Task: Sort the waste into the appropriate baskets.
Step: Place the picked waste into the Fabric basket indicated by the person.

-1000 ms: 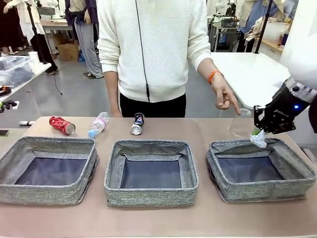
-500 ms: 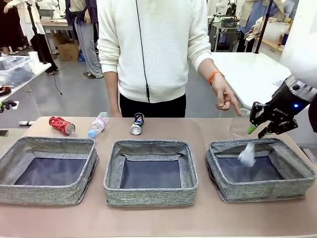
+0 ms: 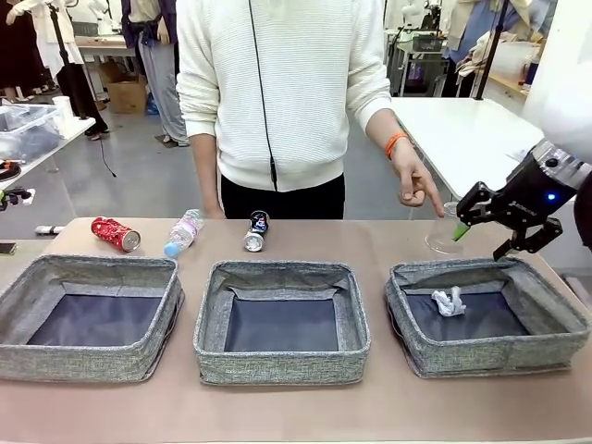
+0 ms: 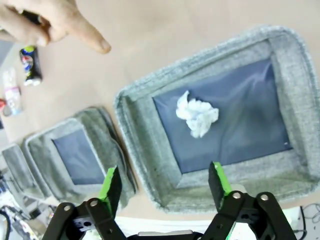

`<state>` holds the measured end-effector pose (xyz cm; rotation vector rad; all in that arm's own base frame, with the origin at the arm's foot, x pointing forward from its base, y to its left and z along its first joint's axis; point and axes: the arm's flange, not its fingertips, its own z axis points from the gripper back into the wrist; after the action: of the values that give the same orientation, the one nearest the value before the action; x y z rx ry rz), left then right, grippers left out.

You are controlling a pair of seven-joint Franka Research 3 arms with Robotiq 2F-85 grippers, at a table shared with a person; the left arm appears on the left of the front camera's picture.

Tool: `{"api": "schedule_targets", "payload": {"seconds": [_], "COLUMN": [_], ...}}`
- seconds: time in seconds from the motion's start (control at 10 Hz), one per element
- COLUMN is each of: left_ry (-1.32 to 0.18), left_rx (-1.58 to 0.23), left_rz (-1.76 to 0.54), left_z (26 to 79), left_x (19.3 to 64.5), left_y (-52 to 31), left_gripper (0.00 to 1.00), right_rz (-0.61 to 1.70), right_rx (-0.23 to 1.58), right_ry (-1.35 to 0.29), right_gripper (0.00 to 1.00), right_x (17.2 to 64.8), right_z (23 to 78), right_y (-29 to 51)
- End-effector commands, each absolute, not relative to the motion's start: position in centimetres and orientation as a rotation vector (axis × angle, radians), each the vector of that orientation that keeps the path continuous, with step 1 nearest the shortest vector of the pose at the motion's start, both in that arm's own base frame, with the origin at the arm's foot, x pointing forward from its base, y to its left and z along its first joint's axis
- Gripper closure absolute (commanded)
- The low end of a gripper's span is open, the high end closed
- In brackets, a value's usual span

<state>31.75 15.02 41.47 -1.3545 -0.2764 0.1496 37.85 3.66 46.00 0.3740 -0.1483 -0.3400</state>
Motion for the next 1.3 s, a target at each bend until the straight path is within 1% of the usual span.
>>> {"api": "schedule_targets", "payload": {"seconds": [0.0,0.1,0.2,0.3,0.4,0.5,0.6,0.7,0.8,0.9,1.0,1.1,1.2], "left_ry": [-0.288,-0.288,-0.288,-0.288,-0.288,-0.288,-0.288,-0.288,-0.288,-0.288,-0.288,-0.288,-0.288], "left_rx": [-1.363,-1.363,-1.363,-1.363,-1.363,-1.363,-1.363,-1.363,-1.363,-1.363,-1.363,-1.363,-1.363], "left_rz": [0.130,0.130,0.130,0.130,0.130,0.130,0.130,0.130,0.130,0.130,0.130,0.130,0.130], "left_z": [41.5,41.5,41.5,41.5,41.5,41.5,41.5,41.5,41.5,41.5,41.5,41.5,41.5], "left_x": [31.7,31.7,31.7,31.7,31.7,31.7,31.7,31.7,31.7,31.7,31.7,31.7,31.7], "left_y": [15.0,15.0,15.0,15.0,15.0,15.0,15.0,15.0,15.0,15.0,15.0,15.0,15.0], "left_gripper": [0.00,0.00,0.00,0.00,0.00,0.00,0.00,0.00,0.00,0.00,0.00,0.00,0.00], "right_rz": [-0.303,-0.294,-0.330,-0.419,-0.253,-0.122,-0.125,-0.153,-0.235,-0.329,-0.323,-0.350,-0.284], "right_rx": [0.437,0.477,0.556,0.691,0.998,1.270,1.354,1.413,1.409,1.299,1.254,1.158,1.324], "right_ry": [-0.136,-0.113,-0.046,0.127,0.286,0.339,0.433,0.467,0.448,0.435,0.378,0.317,0.412], "right_gripper": [0.00,0.00,0.00,0.00,0.00,0.00,0.00,0.00,0.00,0.00,0.00,0.00,0.00], "right_x": [37.6,37.6,37.7,38.0,37.6,37.4,37.5,37.6,37.4,37.2,36.7,36.3,36.8], "right_z": [45.7,46.0,47.1,49.2,52.6,54.6,55.3,55.3,54.3,52.5,50.4,48.7,52.2], "right_y": [3.7,3.9,4.3,4.7,5.1,4.7,3.9,2.8,1.0,-0.3,-1.2,-0.7,-1.2]}}
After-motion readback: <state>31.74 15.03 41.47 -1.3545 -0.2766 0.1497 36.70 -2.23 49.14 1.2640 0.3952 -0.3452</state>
